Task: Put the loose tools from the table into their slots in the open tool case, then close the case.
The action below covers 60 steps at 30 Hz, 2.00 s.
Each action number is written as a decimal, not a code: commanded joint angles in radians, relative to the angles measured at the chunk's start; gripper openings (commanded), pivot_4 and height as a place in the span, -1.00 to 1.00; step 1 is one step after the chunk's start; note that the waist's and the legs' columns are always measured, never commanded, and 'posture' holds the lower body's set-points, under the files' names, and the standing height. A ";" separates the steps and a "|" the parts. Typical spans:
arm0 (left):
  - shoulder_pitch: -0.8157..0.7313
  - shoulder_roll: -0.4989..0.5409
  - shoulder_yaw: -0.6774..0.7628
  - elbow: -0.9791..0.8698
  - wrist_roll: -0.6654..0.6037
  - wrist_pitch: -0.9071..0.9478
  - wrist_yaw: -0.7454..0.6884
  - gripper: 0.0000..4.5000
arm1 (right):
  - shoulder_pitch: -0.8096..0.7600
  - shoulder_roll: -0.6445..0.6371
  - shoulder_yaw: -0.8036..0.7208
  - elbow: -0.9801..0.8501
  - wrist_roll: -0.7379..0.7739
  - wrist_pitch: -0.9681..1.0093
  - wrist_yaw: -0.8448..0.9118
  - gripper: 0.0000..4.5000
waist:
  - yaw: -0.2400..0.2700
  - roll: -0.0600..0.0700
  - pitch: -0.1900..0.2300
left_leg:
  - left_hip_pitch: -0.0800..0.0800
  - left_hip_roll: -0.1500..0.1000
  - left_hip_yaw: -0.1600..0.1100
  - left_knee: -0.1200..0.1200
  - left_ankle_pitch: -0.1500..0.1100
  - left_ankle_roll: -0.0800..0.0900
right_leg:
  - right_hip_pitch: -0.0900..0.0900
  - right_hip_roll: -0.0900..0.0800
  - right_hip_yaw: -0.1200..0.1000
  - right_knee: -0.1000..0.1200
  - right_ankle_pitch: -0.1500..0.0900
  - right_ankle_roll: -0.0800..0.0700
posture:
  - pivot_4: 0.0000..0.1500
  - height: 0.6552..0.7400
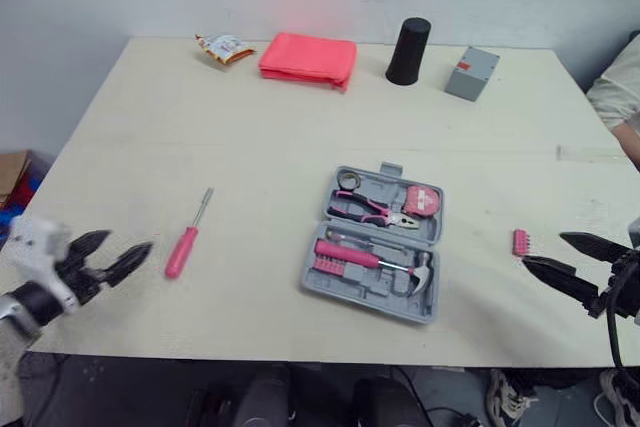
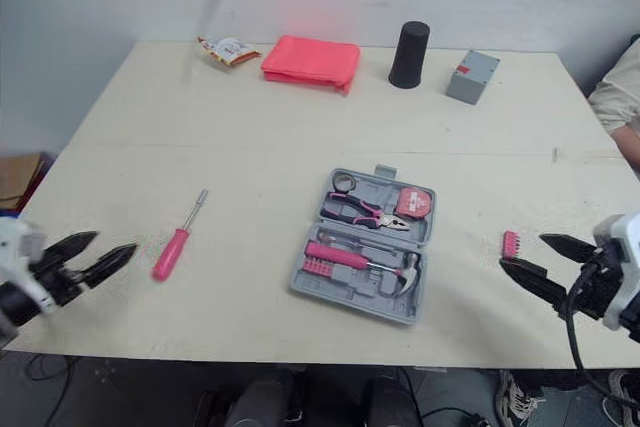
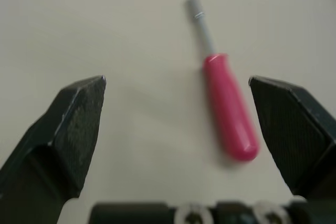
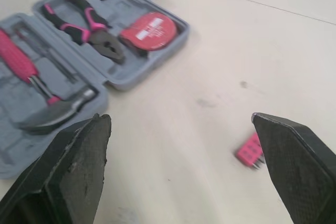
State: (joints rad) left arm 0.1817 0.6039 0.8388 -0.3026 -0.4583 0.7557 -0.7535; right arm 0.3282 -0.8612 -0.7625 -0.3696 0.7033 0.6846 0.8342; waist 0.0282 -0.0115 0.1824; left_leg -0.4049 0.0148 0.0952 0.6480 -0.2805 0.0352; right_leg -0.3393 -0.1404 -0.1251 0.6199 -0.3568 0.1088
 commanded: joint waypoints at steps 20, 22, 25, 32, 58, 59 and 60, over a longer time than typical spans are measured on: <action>-0.572 0.172 -0.575 -0.218 -0.359 0.104 -0.126 0.99 | -0.117 0.394 0.241 -0.175 -0.167 0.028 -0.528 1.00 | -0.004 0.006 -0.001 | 0.000 0.000 0.003 -0.003 0.003 -0.005 | -0.004 0.003 0.003 0.004 -0.002 -0.003 | 1.00 0.89; -0.688 0.133 -0.660 -0.210 -0.381 0.109 -0.146 0.99 | -0.140 0.444 0.269 -0.167 -0.218 0.033 -0.617 1.00 | -0.005 0.009 -0.001 | -0.001 0.001 0.002 -0.002 0.005 -0.005 | -0.005 0.008 0.005 0.006 -0.002 -0.003 | 1.00 0.89; -0.818 0.080 -0.769 -0.183 -0.389 0.097 -0.192 0.99 | -0.184 0.492 0.306 -0.138 -0.269 0.025 -0.698 1.00 | -0.008 0.010 -0.001 | -0.001 0.001 0.005 -0.004 0.008 -0.004 | -0.006 0.012 0.007 0.008 -0.002 -0.003 | 1.00 0.89; -0.953 0.001 -0.925 -0.104 -0.331 0.021 -0.289 0.99 | -0.278 0.553 0.335 -0.043 -0.330 0.019 -0.792 1.00 | -0.025 0.010 -0.001 | 0.000 0.001 0.010 -0.004 0.009 -0.004 | -0.010 0.016 0.015 0.009 -0.003 -0.003 | 1.00 0.89; -0.975 -0.042 -0.971 -0.069 -0.282 -0.024 -0.333 1.00 | -0.323 0.569 0.350 0.030 -0.391 -0.010 -0.850 -0.05 | -0.029 0.010 -0.001 | -0.001 0.002 0.012 -0.003 0.009 -0.002 | -0.013 0.014 0.017 0.013 -0.003 -0.003 | 1.00 0.89; -0.977 -0.041 -0.971 -0.071 -0.283 -0.021 -0.332 1.00 | -0.325 0.571 0.350 0.036 -0.392 -0.016 -0.850 -0.21 | -0.028 0.010 -0.001 | -0.001 0.002 0.012 -0.003 0.010 -0.002 | -0.013 0.014 0.017 0.015 -0.003 -0.003 | 1.00 0.89; -0.977 -0.041 -0.970 -0.073 -0.284 -0.020 -0.331 1.00 | -0.326 0.573 0.350 0.040 -0.392 -0.021 -0.851 -0.41 | -0.028 0.010 -0.001 | 0.000 0.002 0.012 -0.003 0.010 -0.002 | -0.013 0.014 0.017 0.016 -0.003 -0.003 | 1.00 0.89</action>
State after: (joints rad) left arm -0.7780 0.5573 -0.1389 -0.3452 -0.7378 0.7404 -1.0797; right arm -0.0025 -0.2951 -0.3977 -0.3442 0.3295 0.6726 -0.0044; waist -0.0002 -0.0020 0.1812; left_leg -0.4054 0.0164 0.1076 0.6451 -0.2710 0.0328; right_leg -0.3522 -0.1260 -0.1078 0.6357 -0.3602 0.1062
